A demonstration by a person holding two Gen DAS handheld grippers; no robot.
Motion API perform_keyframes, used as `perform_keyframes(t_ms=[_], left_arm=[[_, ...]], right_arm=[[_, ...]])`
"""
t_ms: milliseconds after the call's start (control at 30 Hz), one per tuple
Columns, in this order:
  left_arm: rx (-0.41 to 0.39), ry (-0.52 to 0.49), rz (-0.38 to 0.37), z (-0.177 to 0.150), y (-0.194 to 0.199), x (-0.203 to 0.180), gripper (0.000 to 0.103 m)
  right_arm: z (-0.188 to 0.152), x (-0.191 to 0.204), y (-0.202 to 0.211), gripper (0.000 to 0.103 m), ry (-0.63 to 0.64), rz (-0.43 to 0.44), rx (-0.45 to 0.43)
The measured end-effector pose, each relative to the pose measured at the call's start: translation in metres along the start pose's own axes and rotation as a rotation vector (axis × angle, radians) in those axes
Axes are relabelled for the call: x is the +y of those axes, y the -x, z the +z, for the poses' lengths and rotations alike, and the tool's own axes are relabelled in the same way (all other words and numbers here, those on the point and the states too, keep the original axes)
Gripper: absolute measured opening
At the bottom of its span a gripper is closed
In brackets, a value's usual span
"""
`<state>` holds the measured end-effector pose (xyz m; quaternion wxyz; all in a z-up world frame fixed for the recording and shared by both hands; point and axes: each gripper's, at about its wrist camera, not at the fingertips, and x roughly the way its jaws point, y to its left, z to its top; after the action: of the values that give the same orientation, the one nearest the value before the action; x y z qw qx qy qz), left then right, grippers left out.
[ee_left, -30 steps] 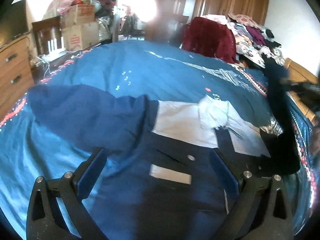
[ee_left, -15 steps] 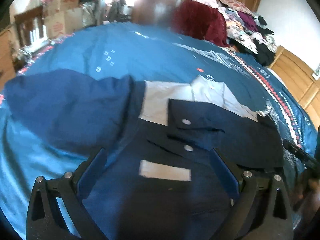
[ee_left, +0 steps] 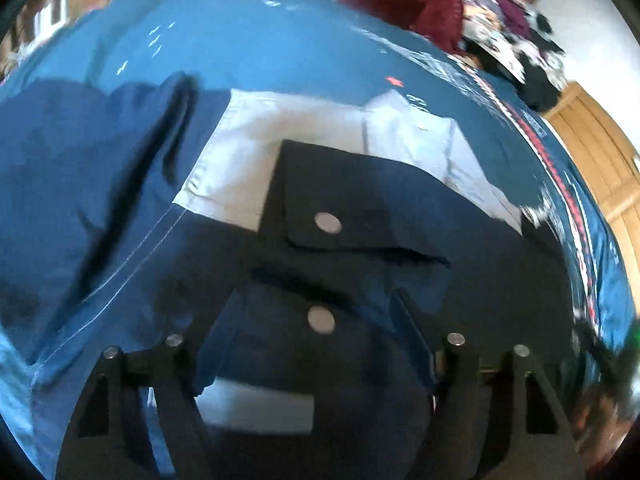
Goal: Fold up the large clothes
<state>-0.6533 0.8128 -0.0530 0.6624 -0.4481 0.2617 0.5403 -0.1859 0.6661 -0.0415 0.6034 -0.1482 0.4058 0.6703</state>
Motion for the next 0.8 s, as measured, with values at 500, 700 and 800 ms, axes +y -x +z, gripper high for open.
perform_keyframes(t_ms=[500,700,800], left_arm=[[-0.166,0.133,0.033,0.011,0.025,0.039,0.002],[-0.084,0.173,-0.113,-0.005,0.014,0.035,0.021],[-0.085,0.174,-0.153,-0.015,0.02,0.031,0.053]], right_arm=[[-0.009,-0.029,0.015,0.062,-0.045,-0.019,0.022],[-0.014,-0.038,0.001,0.062,-0.11,0.016,0.038],[-0.023,-0.042,-0.006,0.061,-0.127,0.008,0.046]])
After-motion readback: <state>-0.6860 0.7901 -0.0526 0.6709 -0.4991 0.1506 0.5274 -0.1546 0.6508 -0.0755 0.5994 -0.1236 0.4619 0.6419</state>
